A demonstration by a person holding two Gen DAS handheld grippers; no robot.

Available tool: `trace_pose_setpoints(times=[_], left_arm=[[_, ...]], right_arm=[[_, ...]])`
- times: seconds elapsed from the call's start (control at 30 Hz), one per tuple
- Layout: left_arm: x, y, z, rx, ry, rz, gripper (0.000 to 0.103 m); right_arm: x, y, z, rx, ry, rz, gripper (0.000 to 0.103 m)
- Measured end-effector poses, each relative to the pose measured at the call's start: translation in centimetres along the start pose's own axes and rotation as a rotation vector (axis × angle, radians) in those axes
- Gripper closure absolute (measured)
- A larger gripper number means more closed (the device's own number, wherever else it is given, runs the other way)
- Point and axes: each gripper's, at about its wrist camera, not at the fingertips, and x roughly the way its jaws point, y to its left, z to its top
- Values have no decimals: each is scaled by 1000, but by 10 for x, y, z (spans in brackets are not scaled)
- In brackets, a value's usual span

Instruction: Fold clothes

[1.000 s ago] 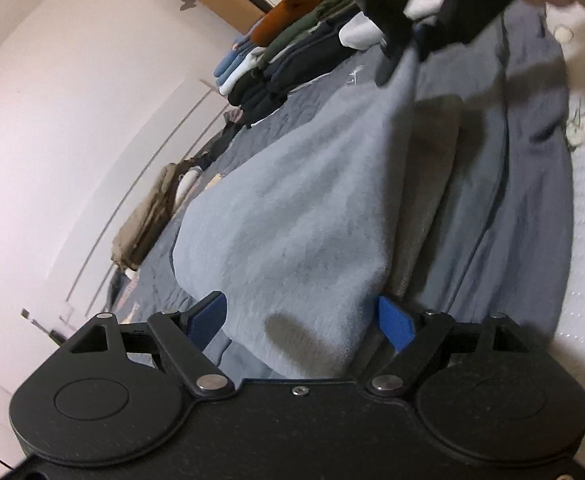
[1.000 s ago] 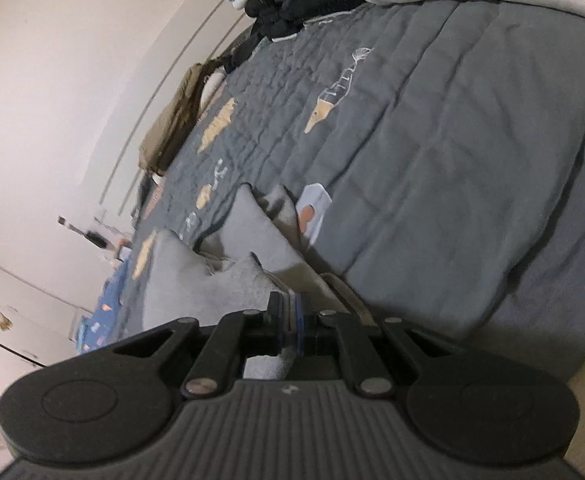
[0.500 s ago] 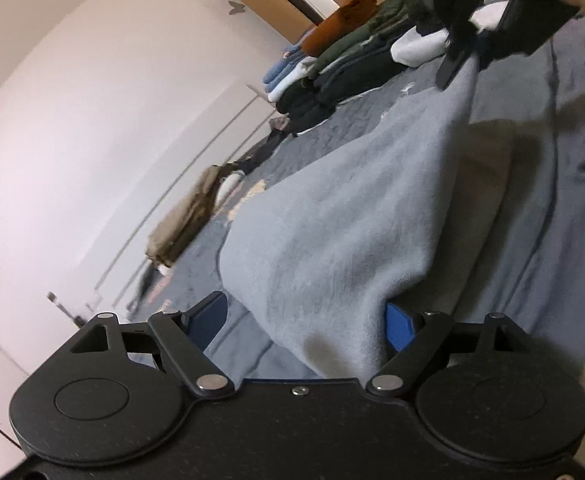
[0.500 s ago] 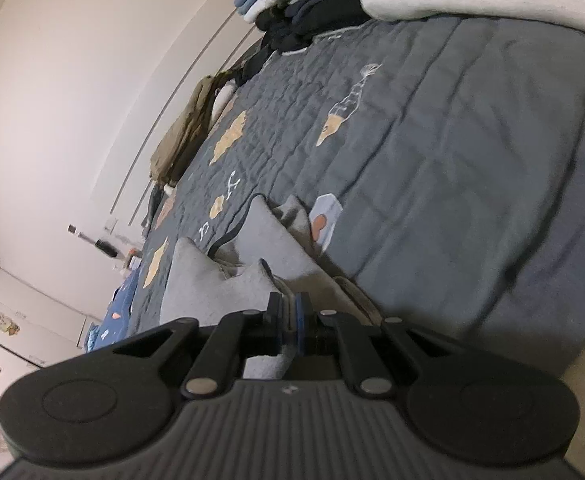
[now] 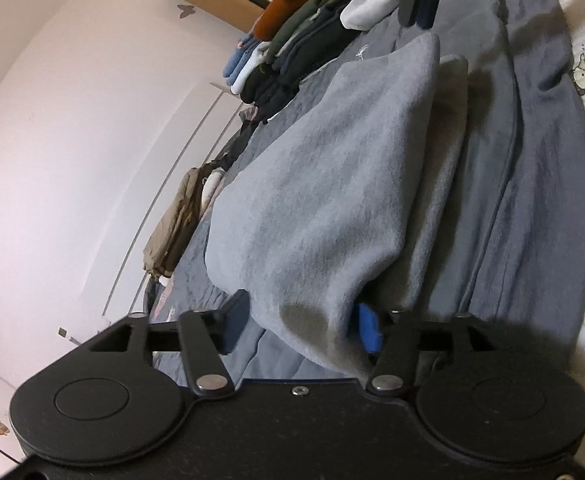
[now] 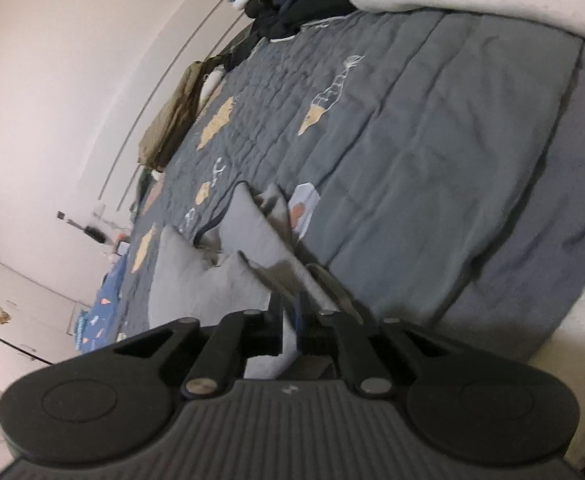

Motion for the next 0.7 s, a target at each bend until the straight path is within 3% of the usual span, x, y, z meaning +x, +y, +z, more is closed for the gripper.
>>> trace_pose_setpoints(times=[0.17,0.23,0.47,0.63,0.7], left_arm=[[-1,2,-3,-32,8,-1,39],[-1,2,-3,-28,6,3,39],[-3,3,-6,-39,5,3,38],[-5,4,-8,-40,4,4,38],[-5,4,-8,-41,5,6,37]], right_arm=[[4,-2,-4,17,56,27,68],[9,-5,-8,63,87,51,65],[29,-5,-19,108,139,49,63],[44,-3,-23,131,127,58,62],[46,2,-23,118,105,86,69]])
